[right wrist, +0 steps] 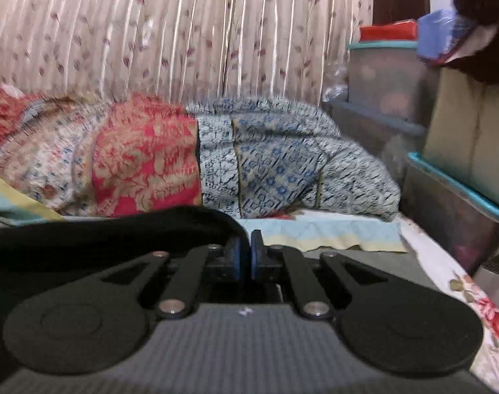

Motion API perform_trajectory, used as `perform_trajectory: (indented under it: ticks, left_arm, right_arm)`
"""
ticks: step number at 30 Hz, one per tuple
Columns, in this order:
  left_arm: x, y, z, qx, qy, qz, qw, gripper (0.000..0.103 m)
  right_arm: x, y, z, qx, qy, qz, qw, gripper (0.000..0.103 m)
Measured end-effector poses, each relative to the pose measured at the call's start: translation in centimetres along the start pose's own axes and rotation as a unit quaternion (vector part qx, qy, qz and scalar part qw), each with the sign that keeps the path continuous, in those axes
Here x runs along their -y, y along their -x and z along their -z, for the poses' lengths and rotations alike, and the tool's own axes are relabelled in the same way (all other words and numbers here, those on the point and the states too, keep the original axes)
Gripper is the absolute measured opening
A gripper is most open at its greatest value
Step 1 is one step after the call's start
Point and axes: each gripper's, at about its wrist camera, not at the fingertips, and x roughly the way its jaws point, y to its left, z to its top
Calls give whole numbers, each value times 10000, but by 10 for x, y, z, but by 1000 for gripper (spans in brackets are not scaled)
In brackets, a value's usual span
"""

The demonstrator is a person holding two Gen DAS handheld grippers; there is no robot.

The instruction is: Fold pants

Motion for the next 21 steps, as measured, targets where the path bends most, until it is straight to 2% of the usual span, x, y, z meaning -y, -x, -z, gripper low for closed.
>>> perform_trajectory:
  ticks: [1, 2, 3, 4, 6, 7, 10, 14, 17, 19, 21]
  left_arm:
    - [3, -16, 3, -357, -122, -238, 9990, 49]
    - [4, -28, 7, -677, -206, -467, 9964, 45]
    - [1, -30, 12, -850, -211, -559, 9946, 40]
    - [-5, -23, 15, -787, -172, -444, 9958, 40]
    - [-15, 1, 22, -536, -250, -165, 9981, 44]
    - [-19, 14, 27, -455, -375, -143, 9982, 44]
    - [-31, 59, 48, -243, -696, -90, 9972, 44]
    - [-26, 104, 81, -194, -1128, 448, 9924, 44]
    - [-21, 110, 106, -205, -1383, 821, 9868, 44]
    - [-20, 103, 122, -416, -1466, 801, 9851, 44]
    - [-24, 87, 137, -700, -1519, 581, 9842, 44]
  right_arm:
    - [-12, -23, 4, -409, 207, 82, 9989, 47]
    - [-24, -40, 12, -761, 474, 205, 9958, 57]
    - [-31, -46, 21, -919, 654, 345, 9930, 55]
    - [-36, -43, 31, -976, 717, 392, 9919, 55]
    - [-35, -23, 43, -880, 423, -111, 9952, 55]
    - [-33, -9, 51, -852, 305, -412, 9950, 55]
    - [-30, 27, 75, -839, 267, -755, 9933, 57]
    - [-27, 56, 108, -1299, -189, -1287, 9830, 57]
    - [-31, 68, 126, -1497, -476, -1369, 9780, 56]
    - [-36, 71, 139, -1589, -493, -1310, 9773, 57]
    - [-38, 64, 152, -1761, -540, -1183, 9757, 57]
